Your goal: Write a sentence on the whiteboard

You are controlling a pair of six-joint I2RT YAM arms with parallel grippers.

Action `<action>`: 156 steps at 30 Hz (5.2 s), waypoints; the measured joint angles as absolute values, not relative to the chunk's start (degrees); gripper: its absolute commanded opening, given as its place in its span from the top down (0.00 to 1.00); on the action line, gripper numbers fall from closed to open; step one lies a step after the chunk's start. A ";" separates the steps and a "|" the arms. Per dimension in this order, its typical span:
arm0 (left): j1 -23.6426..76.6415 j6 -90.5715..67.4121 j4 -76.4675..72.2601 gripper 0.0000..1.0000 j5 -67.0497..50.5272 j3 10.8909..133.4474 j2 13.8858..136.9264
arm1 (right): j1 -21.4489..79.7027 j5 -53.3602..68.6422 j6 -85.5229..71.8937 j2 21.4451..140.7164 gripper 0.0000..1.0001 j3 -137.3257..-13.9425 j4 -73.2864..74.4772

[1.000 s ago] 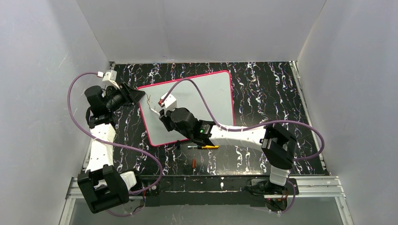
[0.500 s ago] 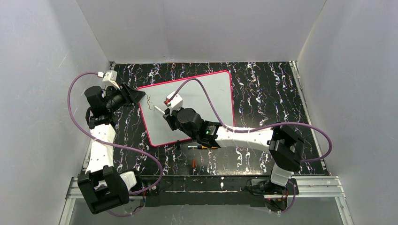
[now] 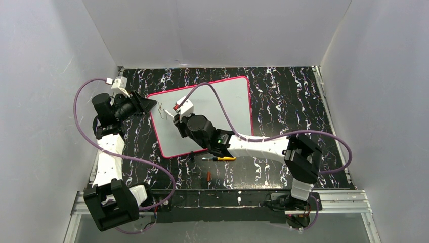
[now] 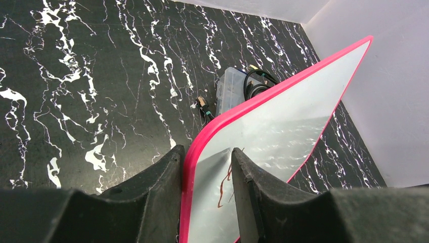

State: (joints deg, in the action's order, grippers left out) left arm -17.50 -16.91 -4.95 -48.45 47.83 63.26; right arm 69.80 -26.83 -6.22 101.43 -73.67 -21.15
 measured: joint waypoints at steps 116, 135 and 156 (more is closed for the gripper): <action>-17.47 -15.97 -4.05 0.64 -47.59 47.83 63.13 | 70.17 -27.81 -5.91 99.35 0.99 -67.59 -23.31; -17.43 -15.59 -4.03 0.64 -47.51 47.83 63.13 | 70.13 -31.77 -4.19 99.35 0.99 -69.52 -23.31; -17.41 -15.42 -3.86 0.64 -47.18 47.83 63.13 | 70.28 -30.20 -5.69 99.24 0.99 -67.33 -23.24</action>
